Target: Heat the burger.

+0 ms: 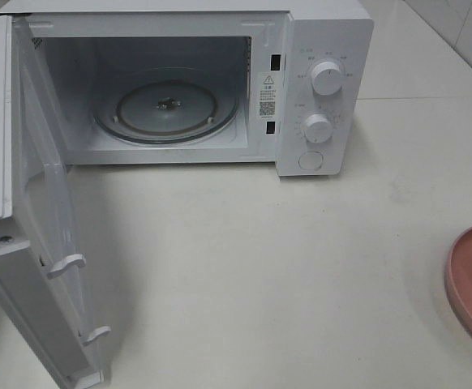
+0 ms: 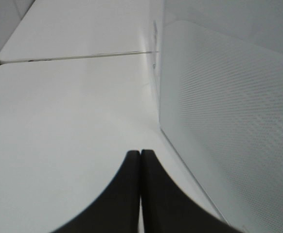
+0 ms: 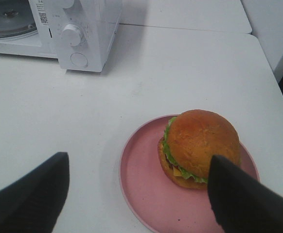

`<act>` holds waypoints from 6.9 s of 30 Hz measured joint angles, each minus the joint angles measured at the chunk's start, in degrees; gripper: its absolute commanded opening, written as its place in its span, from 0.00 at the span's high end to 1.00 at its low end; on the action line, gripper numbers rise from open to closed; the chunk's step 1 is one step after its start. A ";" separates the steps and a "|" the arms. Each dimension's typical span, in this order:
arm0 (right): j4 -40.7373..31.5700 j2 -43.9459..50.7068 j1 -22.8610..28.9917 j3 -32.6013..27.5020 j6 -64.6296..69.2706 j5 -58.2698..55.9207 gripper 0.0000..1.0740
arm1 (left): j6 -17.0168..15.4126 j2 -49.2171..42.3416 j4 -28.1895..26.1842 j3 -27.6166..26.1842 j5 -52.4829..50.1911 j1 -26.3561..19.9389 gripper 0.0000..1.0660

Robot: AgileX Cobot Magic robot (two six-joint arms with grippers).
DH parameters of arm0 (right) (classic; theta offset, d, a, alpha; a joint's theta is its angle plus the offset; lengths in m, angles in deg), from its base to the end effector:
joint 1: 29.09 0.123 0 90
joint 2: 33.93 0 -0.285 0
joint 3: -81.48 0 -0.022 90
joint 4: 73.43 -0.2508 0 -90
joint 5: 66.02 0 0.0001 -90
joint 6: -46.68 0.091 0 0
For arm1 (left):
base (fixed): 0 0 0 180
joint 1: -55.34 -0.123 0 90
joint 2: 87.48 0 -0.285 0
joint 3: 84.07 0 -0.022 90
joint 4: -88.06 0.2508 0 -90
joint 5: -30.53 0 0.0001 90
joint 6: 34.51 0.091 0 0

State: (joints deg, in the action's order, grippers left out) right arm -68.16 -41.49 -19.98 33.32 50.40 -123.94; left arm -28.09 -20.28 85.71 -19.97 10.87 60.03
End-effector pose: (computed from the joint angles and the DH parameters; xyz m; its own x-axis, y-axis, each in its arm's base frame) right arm -0.0034 -0.0077 0.2836 -0.3956 -0.0473 -0.9172 -0.0811 0.9966 -0.0164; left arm 0.1765 -0.0132 0.2031 -0.3617 0.1033 -0.9265 0.0958 0.9927 0.0733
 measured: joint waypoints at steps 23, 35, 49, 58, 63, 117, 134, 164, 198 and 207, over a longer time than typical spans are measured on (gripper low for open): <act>0.00 0.00 0.00 0.00 0.00 0.00 0.29 | -14.84 27.96 27.56 0.11 -40.16 2.69 1.00; 0.00 0.00 0.00 0.00 0.00 0.00 0.29 | -15.01 34.21 20.80 -4.01 -41.77 12.03 1.00; 0.00 0.00 0.00 0.00 0.00 0.00 0.29 | -9.63 35.81 -0.34 -15.93 -29.74 24.47 1.00; 0.00 0.00 0.00 0.00 0.00 0.00 0.29 | -9.22 42.00 -1.32 -25.78 -27.27 28.25 1.00; 0.00 0.00 0.00 0.00 0.00 0.00 0.29 | -9.22 45.32 -2.52 -30.14 -27.16 30.54 1.00; -0.06 0.00 0.00 0.00 0.00 0.00 0.30 | -2.12 44.81 -8.88 -48.93 26.36 39.76 0.05; -0.06 0.00 0.00 0.00 0.00 0.00 0.30 | -4.13 31.57 -5.61 -48.93 69.33 39.02 0.06; -0.06 0.00 0.00 0.00 0.00 0.00 0.30 | -5.21 2.12 -4.07 -33.98 83.54 -2.58 0.06; -0.06 0.00 0.00 0.00 0.00 0.00 0.30 | -4.70 -51.51 -0.97 -16.73 81.70 -2.58 0.06; -0.06 0.00 0.00 0.00 0.00 0.00 0.30 | -4.70 -59.36 -1.09 -16.73 81.53 -2.58 0.06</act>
State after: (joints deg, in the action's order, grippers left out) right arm -68.22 -41.49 -19.98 33.32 50.40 -123.94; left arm -32.79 -79.63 84.62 -36.70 92.41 57.46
